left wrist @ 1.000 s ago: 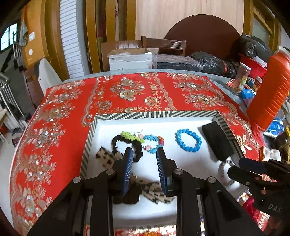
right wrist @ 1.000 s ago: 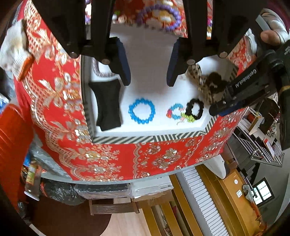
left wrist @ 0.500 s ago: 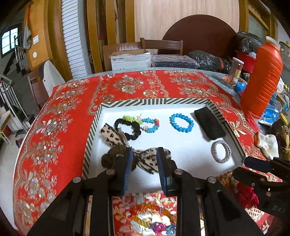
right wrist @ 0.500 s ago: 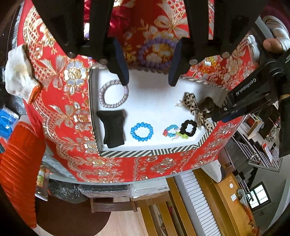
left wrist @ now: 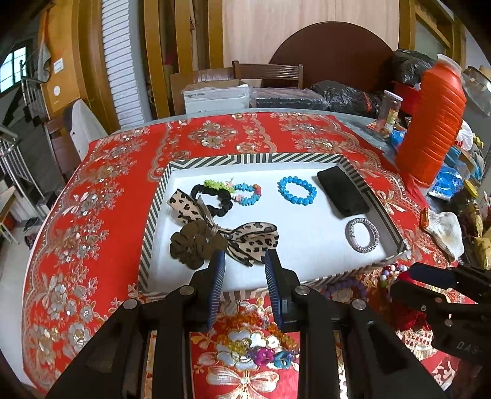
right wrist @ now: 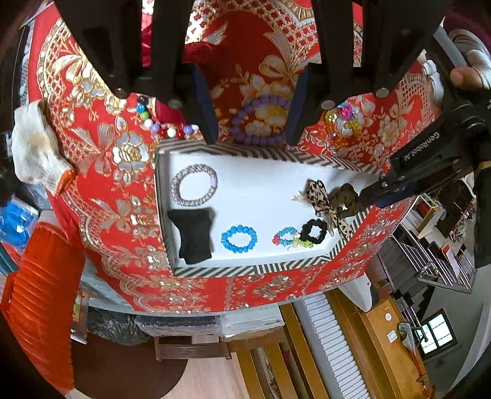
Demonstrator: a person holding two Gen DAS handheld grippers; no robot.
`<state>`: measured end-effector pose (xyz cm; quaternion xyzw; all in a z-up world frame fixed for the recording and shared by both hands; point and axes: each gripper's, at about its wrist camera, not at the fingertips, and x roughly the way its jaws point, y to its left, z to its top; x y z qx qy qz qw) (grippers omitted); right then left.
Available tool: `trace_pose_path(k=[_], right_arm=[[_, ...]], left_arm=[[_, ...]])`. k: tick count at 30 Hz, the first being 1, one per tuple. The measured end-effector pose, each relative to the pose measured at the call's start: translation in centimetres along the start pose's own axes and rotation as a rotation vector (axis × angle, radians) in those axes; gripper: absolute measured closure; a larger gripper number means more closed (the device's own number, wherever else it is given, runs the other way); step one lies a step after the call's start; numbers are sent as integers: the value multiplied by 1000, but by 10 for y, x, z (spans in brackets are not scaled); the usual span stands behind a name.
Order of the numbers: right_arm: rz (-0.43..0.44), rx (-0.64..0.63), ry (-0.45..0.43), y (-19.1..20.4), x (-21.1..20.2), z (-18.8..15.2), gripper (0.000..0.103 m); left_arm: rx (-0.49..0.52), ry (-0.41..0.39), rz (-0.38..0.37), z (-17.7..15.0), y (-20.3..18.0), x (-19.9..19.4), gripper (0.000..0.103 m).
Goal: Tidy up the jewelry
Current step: 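Grasp the amber beaded bracelet with left gripper while right gripper approaches purple bracelet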
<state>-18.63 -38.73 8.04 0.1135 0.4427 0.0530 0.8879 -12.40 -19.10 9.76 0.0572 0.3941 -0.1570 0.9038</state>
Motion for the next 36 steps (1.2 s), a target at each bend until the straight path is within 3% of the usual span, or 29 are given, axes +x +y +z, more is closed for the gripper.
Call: trace_pose_path(k=[8,13,19,28,33,35,36], right_arm=[[6,-12,30,-5,4,-10,55],[24,-58,63,7,19,-15,55],[-35,-105,101,14,43,-18,55],[-97,-148,125,12,66,-13,56],[-132,-192,104,13,73,-9,56],[-151,-218,93,16,74,-10,69],[-142,-236,84,17,74,-10,87]], left_arm=[[-109,99,-127,-4,33,0,84],[-160,142,-148,-13,55,3,84],[-168,218,-177,-32,64,17,79],[-99,278,-107,-53,48,47,78],[-77,262,-71,-52,44,50,78],[-75,251,-63,-53,42,50,78],[-64,246,-59,-53,40,50,78]])
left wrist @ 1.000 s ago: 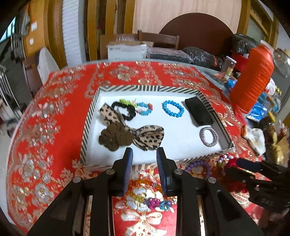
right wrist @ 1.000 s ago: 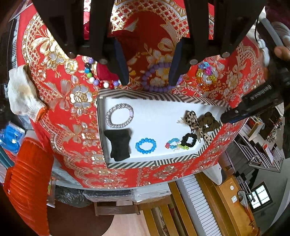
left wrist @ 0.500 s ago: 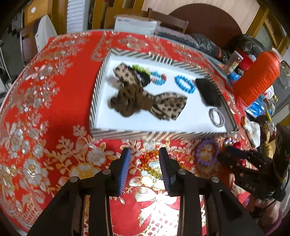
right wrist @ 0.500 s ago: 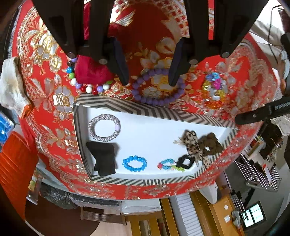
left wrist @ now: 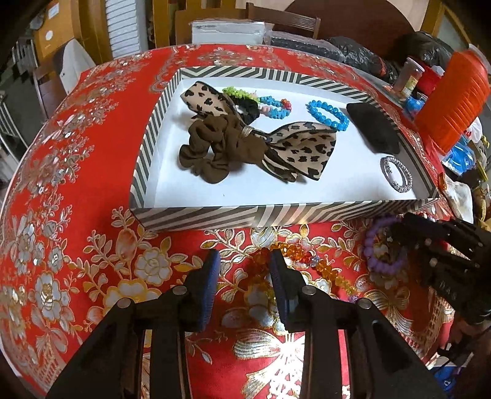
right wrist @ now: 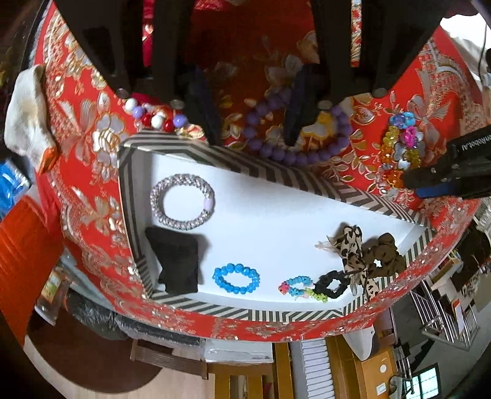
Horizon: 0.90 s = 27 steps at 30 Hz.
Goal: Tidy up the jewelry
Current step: 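Grasp the amber beaded bracelet with left gripper while right gripper approaches purple bracelet, then grasp the purple beaded bracelet with right gripper while left gripper lifts amber bracelet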
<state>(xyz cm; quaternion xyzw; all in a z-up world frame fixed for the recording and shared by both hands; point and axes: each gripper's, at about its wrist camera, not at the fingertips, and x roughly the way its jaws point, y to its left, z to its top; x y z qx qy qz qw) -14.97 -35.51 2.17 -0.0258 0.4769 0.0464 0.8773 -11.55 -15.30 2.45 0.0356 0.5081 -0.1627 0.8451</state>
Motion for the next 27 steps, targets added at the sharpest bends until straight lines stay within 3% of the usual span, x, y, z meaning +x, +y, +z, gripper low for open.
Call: trace_pose_path(k=[1,3,4,7,13,22,27], right_arm=[[6,-9,-5,1,1,0,91],[5,-20,-4,2,0,1,94],[19,-14,-5,0,0,1,94],[61,19,-29,-6,-10,0,94],[123,63,-58,-16,-29,0,94],[127,60,-8,-17,-21,-6,94],[140,71,-47,-17,-31,-2,94]], left_arm=[[13,-5,6,0,-2,0,78],[37,-8,7,0,-5,1,90],[32,2,-9,0,-4,1,100],[-6,25,-75,2,3,-3,101],[-33,17,-126,2,9,-18,101],[-38,40,-139,-2,12,-19,101],[-35,29,-162,0,12,-25,101]])
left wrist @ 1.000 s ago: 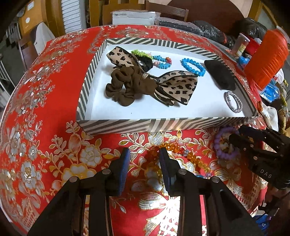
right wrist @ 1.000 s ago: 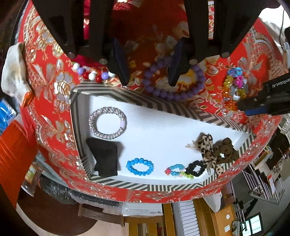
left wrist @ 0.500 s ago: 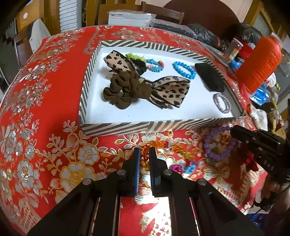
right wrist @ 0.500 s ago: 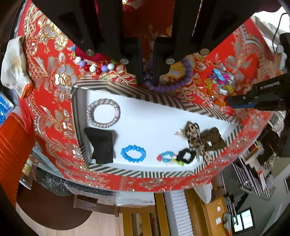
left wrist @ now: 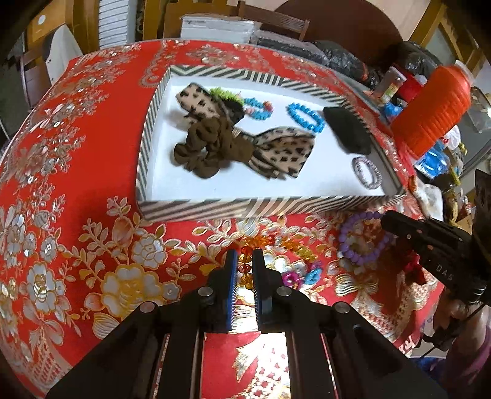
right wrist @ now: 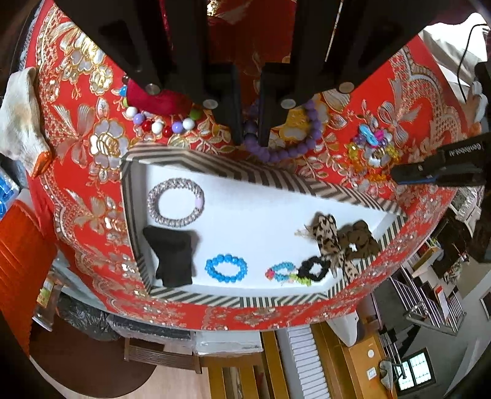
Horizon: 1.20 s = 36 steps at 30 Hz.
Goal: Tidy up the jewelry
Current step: 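Grasp the purple beaded bracelet with right gripper while left gripper lifts amber bracelet, then carry both bracelets into the tray and open both grippers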
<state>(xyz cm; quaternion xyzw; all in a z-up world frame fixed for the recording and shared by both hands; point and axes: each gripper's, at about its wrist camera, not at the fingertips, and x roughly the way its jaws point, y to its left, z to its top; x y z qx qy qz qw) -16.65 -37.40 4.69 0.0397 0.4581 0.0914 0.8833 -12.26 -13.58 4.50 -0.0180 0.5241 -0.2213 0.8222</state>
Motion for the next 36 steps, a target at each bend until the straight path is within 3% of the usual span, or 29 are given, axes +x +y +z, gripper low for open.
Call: trace_pose_path(k=[8,20,36], right_arm=[[77,-14,-92,12,-35,26,94],[54,-45,-190,12,-81,57,94],[8,-32,-191,3,-71,81,94]], left_arm=[[48,-91,-41,20,-20,-37,101],[122,-214,-22,60,-53,-74,101],[188,-257,50,109,-85,-53,101]])
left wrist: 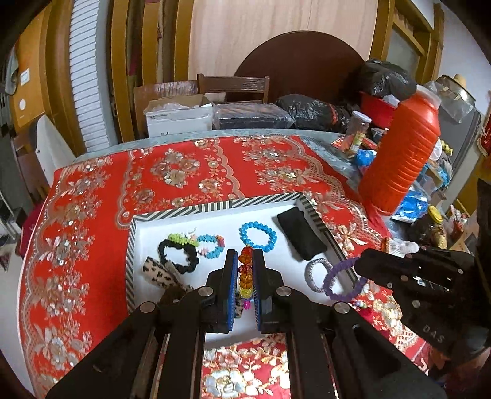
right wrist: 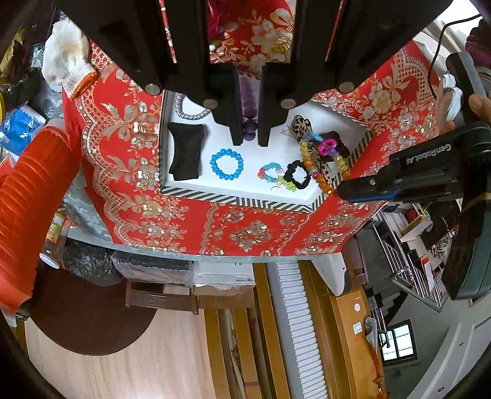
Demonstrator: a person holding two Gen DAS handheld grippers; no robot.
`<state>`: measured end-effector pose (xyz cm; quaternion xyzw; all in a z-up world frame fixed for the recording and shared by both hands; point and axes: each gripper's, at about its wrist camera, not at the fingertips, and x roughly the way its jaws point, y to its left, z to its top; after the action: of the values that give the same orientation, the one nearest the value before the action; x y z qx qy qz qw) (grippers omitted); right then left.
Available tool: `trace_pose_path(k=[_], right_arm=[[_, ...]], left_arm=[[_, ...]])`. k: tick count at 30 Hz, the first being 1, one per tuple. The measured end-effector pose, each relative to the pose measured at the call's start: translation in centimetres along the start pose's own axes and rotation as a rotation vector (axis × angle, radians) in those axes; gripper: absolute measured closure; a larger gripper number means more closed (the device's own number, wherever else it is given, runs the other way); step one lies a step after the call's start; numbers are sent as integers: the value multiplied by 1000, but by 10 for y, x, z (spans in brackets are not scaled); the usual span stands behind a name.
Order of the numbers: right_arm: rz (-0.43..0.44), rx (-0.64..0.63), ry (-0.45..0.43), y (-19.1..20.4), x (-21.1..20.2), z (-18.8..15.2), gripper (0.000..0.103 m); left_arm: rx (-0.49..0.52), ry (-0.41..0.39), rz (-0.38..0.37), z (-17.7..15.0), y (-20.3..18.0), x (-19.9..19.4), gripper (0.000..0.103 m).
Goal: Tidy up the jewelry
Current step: 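Carry both bracelets into the tray and open both grippers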
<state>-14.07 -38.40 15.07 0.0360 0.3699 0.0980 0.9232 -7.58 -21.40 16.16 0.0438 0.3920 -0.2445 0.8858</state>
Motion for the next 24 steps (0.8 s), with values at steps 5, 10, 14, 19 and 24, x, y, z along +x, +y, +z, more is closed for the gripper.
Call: trace_pose_path(k=[5,10,14,19,24], right_arm=[[0,19,19,-5,12,1,94],[7,16,29,-1,22,5,94],[18,15,36,3,30,6,94],[38,26,51,6,41,5,94],[76,49,88,7,59,2,94]], left_arm=[[4,6,20,8,0,14,101],[4,8,35,13,0,24,101],[0,14,41,17,2,33,101],[-5,27,39,21,2,44,101],[-15,44,26,24,-1,58,101]])
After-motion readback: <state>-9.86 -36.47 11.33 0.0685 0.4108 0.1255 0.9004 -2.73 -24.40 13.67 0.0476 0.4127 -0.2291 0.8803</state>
